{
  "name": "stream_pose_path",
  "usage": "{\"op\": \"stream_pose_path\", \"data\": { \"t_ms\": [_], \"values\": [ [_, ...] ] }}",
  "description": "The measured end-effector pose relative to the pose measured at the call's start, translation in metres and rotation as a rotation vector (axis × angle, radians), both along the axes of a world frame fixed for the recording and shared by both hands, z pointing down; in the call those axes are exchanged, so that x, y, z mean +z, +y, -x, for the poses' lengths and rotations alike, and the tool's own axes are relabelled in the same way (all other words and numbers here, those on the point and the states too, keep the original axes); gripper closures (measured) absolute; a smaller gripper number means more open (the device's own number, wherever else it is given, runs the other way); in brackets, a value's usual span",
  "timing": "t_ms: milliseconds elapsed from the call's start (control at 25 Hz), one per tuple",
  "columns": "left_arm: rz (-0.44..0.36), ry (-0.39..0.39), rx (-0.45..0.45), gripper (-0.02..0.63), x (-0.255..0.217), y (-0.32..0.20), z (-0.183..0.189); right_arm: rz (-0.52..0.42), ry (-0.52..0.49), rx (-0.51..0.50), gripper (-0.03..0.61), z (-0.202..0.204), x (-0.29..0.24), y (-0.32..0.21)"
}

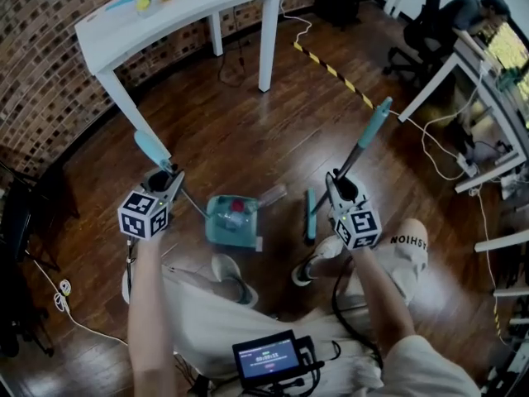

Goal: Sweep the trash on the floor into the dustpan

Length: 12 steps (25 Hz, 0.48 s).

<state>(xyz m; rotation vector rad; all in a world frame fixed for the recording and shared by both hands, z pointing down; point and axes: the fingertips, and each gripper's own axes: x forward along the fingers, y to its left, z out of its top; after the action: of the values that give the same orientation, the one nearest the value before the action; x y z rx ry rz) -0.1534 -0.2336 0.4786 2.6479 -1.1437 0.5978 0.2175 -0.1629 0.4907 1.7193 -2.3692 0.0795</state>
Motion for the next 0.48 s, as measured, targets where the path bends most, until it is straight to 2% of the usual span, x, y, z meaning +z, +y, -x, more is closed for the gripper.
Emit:
{"op": "stream_pose_path", "data": {
  "t_ms": [120,240,360,480],
  "values": [
    [-0.011,-0.004,-0.016,0.54,-0.002,-0.003,-0.004,0.034,0.116,-0.046,0.497,-0.014,0.031,-0.014],
    [-0.009,-0.005,-0.037,0.54,-0.009,-0.009,0.003,0.06,0.166,-0.072,0.497,-0.004,0.053,-0.028],
    [-0.025,0.002,-0.045,0.54,-0.014,-0.02,0.01,0.045,0.136,-0.089,0.497,0.023,0.063,-0.045],
    [-0.027,0.003,-0.043,0.54,-0.01,-0.018,0.01,0.043,0.014,-0.101,0.497,0.054,0.072,-0.051]
  ]
}}
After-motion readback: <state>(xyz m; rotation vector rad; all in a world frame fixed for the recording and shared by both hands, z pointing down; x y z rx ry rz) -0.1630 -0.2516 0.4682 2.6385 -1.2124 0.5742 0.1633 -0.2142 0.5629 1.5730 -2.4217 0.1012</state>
